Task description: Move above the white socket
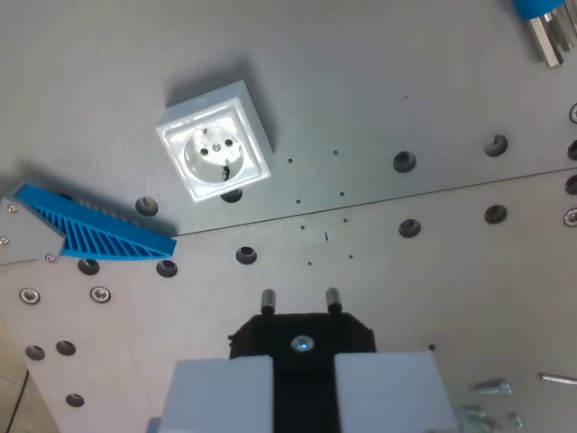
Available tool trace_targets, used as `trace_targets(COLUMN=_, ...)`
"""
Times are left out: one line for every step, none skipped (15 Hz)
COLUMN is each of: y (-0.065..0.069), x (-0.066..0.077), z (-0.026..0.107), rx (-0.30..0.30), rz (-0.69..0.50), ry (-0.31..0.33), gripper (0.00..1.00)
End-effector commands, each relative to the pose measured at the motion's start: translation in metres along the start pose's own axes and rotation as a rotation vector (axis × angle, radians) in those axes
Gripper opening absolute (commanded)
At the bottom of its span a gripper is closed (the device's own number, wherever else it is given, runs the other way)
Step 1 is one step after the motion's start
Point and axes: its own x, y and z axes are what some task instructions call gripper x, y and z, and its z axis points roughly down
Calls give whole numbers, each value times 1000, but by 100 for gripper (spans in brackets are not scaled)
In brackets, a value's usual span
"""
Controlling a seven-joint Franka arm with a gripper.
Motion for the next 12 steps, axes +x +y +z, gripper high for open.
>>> trace_targets(y=-2, x=-2, z=7, rx=4, rz=-38, ry=31, gripper=0)
trace_targets(y=-2, x=-3, z=9, rx=5, rz=-44, ry=36, gripper=0)
trace_targets(y=-3, x=-3, z=11, rx=5, rz=-51, ry=42, gripper=0)
trace_targets(y=-4, x=-4, z=14, rx=6, rz=-59, ry=48, gripper=0)
trace_targets(y=-4, x=-4, z=17, rx=7, rz=-67, ry=56, gripper=0)
trace_targets(y=-5, x=-5, z=21, rx=8, rz=-76, ry=63, gripper=0)
trace_targets(y=-5, x=-6, z=24, rx=8, rz=-86, ry=68, gripper=0)
trace_targets(y=-6, x=-6, z=28, rx=9, rz=-93, ry=75, gripper=0)
trace_targets(y=-7, x=-7, z=32, rx=9, rz=-101, ry=79, gripper=0)
trace_targets(y=-8, x=-8, z=36, rx=8, rz=-110, ry=81, gripper=0)
trace_targets(y=-9, x=-9, z=40, rx=8, rz=-120, ry=79, gripper=0)
trace_targets(y=-10, x=-10, z=44, rx=8, rz=-131, ry=78, gripper=0)
